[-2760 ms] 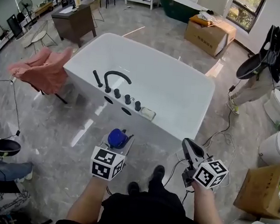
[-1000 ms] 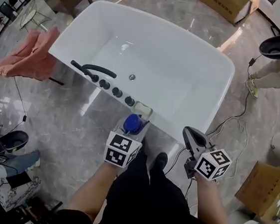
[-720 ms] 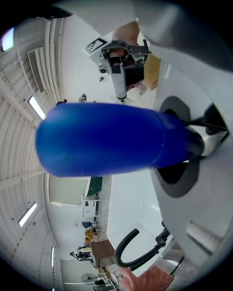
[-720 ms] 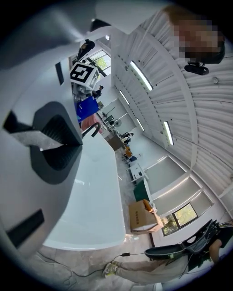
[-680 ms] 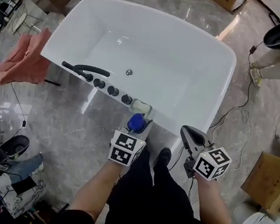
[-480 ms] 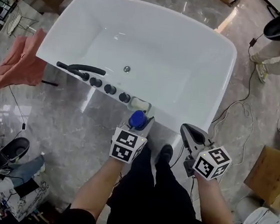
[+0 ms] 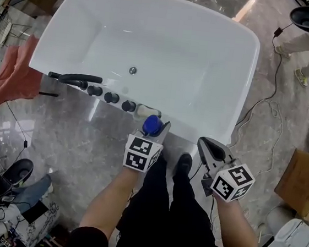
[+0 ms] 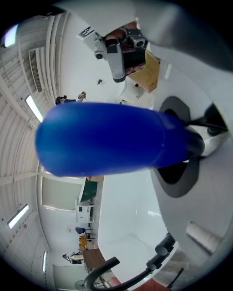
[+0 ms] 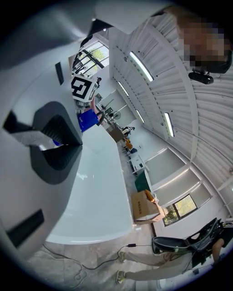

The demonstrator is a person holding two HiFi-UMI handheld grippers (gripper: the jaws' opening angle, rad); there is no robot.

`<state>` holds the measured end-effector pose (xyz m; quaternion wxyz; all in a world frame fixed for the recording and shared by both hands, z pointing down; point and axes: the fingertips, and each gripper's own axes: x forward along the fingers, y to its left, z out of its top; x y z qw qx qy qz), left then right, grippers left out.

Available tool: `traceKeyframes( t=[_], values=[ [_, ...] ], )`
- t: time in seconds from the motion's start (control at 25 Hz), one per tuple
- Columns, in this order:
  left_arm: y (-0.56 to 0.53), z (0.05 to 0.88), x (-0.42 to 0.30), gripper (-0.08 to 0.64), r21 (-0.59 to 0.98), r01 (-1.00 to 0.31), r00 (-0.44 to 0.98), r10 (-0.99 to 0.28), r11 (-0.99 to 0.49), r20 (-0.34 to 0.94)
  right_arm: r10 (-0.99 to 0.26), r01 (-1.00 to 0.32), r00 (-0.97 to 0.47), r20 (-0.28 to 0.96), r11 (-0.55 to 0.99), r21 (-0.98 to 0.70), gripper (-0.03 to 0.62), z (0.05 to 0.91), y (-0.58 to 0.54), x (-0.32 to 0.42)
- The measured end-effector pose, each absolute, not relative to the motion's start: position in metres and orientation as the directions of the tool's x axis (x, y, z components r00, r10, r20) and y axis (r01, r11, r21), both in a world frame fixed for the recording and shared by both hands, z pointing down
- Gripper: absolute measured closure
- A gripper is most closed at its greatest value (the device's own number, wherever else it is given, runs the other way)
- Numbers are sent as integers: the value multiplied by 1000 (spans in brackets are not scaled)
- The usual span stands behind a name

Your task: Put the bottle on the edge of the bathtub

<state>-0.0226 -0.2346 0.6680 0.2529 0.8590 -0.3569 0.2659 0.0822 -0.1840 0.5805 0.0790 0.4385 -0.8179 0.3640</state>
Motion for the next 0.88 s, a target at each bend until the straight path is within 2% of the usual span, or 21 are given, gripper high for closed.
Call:
traceKeyframes(
  t=[0.48,0.88],
  values=[
    [-254,729,-8,414,234,-760,575,-458,-607,678,-632,-785,-592,500,311,-536,581,618,-187,99],
    [-274,763,-4,413,220,-797,536,-493,-562,685,-606,-793,-584,541,281,-541,581,638,-181,115]
  ],
)
